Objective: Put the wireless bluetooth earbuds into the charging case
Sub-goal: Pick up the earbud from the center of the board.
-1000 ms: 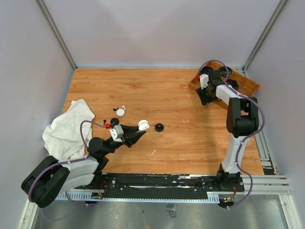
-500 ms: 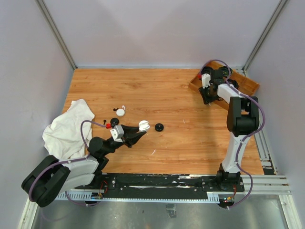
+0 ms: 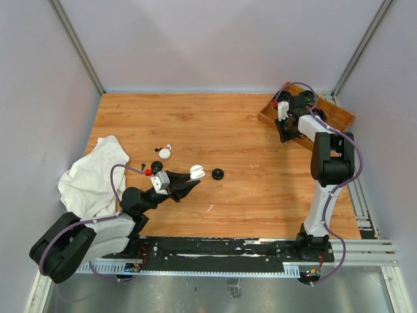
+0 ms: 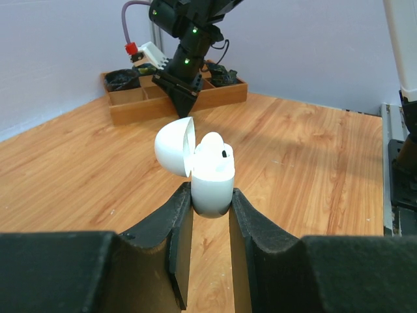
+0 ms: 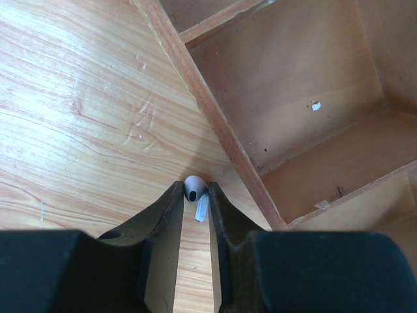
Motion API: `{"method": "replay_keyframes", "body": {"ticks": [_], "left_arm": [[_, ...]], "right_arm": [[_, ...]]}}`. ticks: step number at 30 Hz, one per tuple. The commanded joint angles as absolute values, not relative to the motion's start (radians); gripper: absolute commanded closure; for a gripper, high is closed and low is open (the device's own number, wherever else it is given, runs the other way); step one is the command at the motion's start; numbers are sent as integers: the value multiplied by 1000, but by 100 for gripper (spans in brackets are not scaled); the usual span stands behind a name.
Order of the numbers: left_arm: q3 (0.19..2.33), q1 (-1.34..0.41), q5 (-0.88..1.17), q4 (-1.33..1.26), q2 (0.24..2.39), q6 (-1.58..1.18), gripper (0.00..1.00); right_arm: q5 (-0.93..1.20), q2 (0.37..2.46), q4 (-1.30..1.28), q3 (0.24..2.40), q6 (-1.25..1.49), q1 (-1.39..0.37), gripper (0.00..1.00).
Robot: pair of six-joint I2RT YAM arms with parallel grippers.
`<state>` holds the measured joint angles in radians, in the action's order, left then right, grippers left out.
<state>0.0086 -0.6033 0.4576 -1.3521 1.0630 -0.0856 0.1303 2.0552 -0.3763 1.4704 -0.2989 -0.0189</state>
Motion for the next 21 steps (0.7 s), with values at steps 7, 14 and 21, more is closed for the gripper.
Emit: {"method": "replay_keyframes", "body": {"ticks": [7, 14, 21], "left_arm": [[23, -601, 466, -1371, 1049, -68, 100], [23, -601, 469, -1369, 1046, -69, 100], [23, -601, 469, -1362, 1033, -68, 100]], "right_arm": [[80, 2041, -461, 1444, -200, -27, 82], [-15, 1989, -598, 1434, -58, -119, 82], [-64, 1906, -702, 1395, 67, -230, 81]]}}
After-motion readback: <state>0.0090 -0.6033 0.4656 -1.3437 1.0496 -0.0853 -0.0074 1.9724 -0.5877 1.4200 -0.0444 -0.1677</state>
